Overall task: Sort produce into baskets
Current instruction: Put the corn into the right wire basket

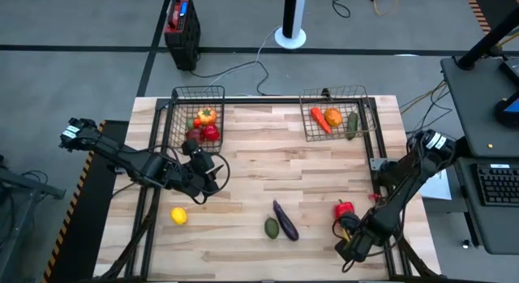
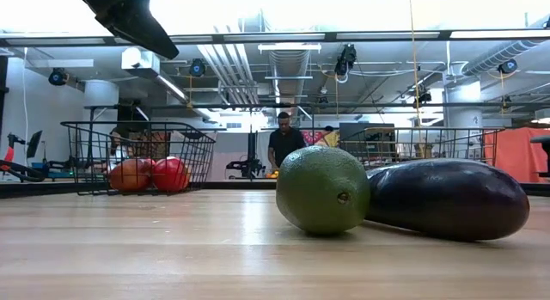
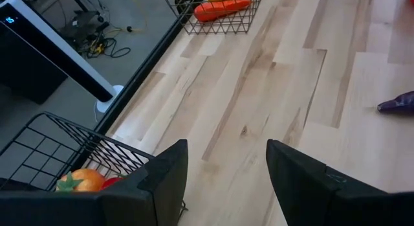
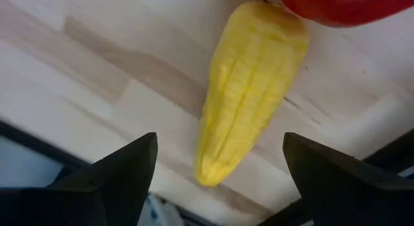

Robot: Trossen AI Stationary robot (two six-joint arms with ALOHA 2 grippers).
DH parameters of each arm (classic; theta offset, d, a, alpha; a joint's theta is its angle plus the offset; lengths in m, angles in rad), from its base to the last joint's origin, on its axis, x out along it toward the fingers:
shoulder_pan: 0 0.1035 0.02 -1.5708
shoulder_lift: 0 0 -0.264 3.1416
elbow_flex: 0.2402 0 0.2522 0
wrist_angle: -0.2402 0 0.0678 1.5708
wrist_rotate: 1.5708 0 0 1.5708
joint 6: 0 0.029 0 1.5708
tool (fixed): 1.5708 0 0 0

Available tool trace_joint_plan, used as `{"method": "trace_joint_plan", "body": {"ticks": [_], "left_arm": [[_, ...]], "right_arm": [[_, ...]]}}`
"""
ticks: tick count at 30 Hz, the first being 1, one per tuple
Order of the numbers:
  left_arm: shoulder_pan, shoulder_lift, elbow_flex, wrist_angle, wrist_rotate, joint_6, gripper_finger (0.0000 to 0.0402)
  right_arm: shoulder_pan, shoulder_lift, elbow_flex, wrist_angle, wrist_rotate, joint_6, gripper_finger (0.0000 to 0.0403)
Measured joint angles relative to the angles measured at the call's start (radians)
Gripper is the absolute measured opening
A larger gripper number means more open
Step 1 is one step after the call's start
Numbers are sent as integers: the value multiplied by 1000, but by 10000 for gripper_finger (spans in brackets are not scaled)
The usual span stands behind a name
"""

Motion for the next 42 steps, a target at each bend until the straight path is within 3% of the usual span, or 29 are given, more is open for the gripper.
{"method": "trace_joint_plan", "body": {"ticks": [16,30,42], "left_arm": [[0,0,0,4,-1,0,191],[0,0,0,4,-1,-1,191],[0,-1,0,4,-1,-1,191]], "right_arm": [[6,79,-1,35,8,-33,319],[7,79,-1,44,10,-21,205],[7,67,38,41,-12,-69,139]]}}
